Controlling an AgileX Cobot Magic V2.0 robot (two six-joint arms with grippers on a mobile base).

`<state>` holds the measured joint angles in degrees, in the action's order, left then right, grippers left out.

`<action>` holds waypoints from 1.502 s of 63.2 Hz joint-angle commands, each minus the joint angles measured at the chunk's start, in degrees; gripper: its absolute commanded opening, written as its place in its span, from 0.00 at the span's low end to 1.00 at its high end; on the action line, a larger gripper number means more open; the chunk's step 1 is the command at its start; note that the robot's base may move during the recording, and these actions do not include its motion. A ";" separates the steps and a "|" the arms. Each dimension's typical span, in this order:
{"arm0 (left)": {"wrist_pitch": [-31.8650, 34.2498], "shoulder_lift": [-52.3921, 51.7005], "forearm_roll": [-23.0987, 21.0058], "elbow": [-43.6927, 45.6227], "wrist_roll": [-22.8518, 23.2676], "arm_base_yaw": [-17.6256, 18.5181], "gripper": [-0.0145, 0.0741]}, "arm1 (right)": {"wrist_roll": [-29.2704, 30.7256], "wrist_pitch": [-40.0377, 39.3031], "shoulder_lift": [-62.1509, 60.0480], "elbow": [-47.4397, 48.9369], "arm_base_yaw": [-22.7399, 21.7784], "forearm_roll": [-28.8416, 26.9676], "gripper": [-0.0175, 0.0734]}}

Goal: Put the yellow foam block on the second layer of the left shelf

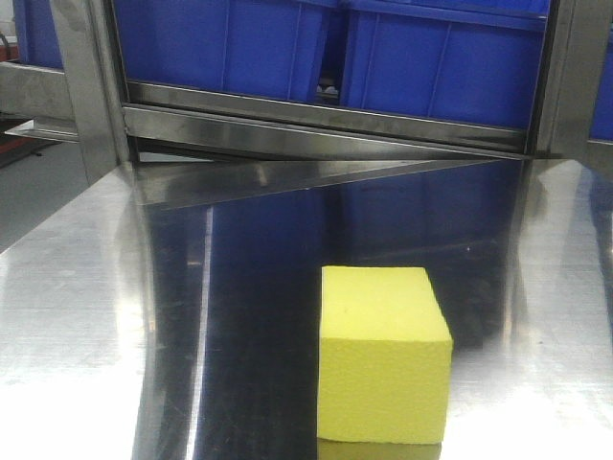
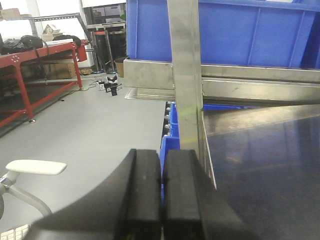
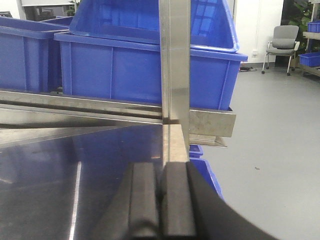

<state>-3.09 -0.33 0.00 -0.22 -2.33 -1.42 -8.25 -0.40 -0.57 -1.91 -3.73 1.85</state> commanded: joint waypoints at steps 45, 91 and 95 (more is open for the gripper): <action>4.70 -1.19 -0.33 -1.60 0.22 -0.02 0.30 | 0.30 -3.51 -1.11 2.40 0.09 0.01 0.26; 4.70 -1.19 -0.33 -1.60 0.22 -0.02 0.30 | 0.60 12.78 21.62 21.47 17.12 4.75 0.27; 4.70 -1.19 -0.33 -1.60 0.22 -0.02 0.30 | 0.60 13.06 25.01 22.78 19.36 4.80 0.34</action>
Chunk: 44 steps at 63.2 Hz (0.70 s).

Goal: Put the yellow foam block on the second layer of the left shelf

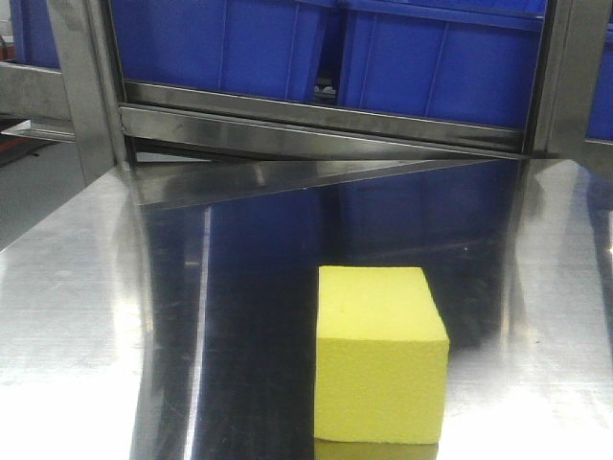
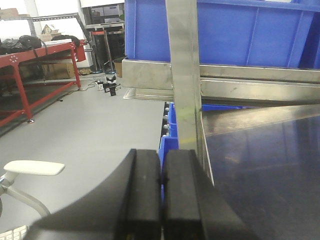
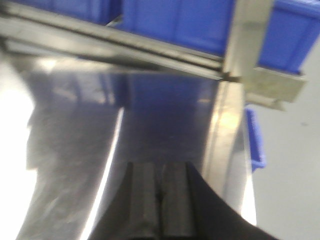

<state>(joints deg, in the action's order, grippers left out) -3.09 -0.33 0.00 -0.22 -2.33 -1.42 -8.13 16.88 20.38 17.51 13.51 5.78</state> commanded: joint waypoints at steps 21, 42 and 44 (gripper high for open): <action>4.70 -1.19 -0.33 -1.60 0.22 -0.02 0.30 | -12.15 2.18 21.30 12.79 11.70 0.97 0.89; 4.70 -1.19 -0.33 -1.60 0.22 -0.02 0.30 | -38.20 21.27 39.95 28.71 22.99 4.36 0.89; 4.70 -1.19 -0.33 -1.60 0.22 -0.02 0.30 | -40.12 22.30 41.87 30.18 24.37 4.49 0.89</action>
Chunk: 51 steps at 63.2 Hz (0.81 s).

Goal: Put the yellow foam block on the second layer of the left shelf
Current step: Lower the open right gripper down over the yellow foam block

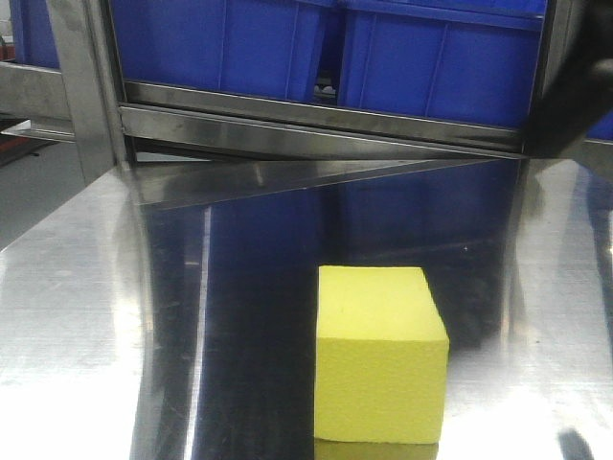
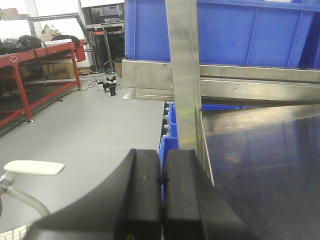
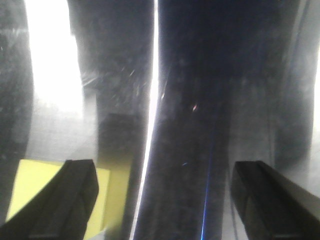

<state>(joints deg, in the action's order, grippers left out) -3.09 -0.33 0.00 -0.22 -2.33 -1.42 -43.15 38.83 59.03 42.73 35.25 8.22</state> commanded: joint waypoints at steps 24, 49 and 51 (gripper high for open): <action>4.70 -1.19 -0.33 -1.60 0.22 -0.02 0.30 | -11.06 4.53 18.96 17.31 12.07 2.18 0.89; 4.70 -1.19 -0.33 -1.60 0.22 -0.02 0.30 | -15.58 7.29 25.51 20.94 16.60 2.23 0.89; 4.70 -1.19 -0.33 -1.60 0.22 -0.02 0.30 | -15.72 7.72 25.67 20.94 16.82 2.30 0.89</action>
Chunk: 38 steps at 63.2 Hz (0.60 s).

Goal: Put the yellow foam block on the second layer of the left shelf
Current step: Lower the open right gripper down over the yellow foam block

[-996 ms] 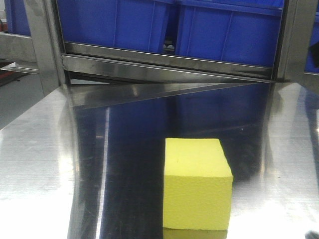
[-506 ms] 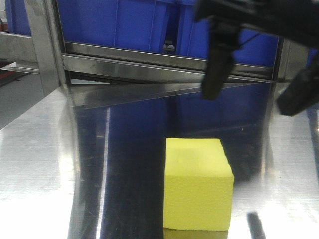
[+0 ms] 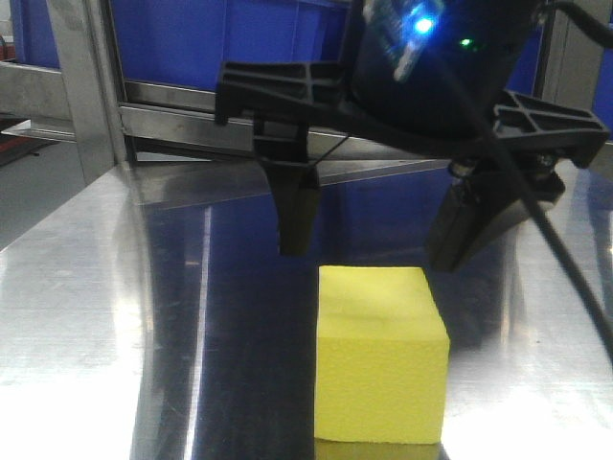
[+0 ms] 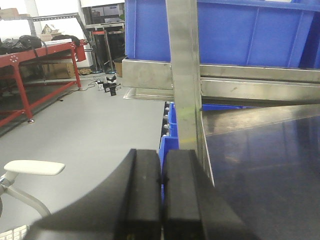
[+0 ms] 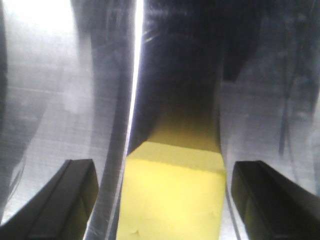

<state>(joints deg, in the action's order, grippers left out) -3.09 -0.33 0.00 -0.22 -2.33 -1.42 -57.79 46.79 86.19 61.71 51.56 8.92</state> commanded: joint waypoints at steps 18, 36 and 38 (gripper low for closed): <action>4.70 -1.19 -0.33 -1.60 0.22 -0.02 0.30 | -1.97 1.46 -0.33 1.73 1.16 2.28 0.89; 4.70 -1.19 -0.33 -1.60 0.22 -0.02 0.30 | -1.97 1.47 4.09 1.52 2.25 2.28 0.89; 4.70 -1.19 -0.33 -1.60 0.22 -0.02 0.30 | -2.13 1.47 4.50 1.52 2.25 2.16 0.89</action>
<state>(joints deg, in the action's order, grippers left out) -3.09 -0.33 0.00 -0.22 -2.33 -1.42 -59.86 49.06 91.93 61.95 53.63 9.73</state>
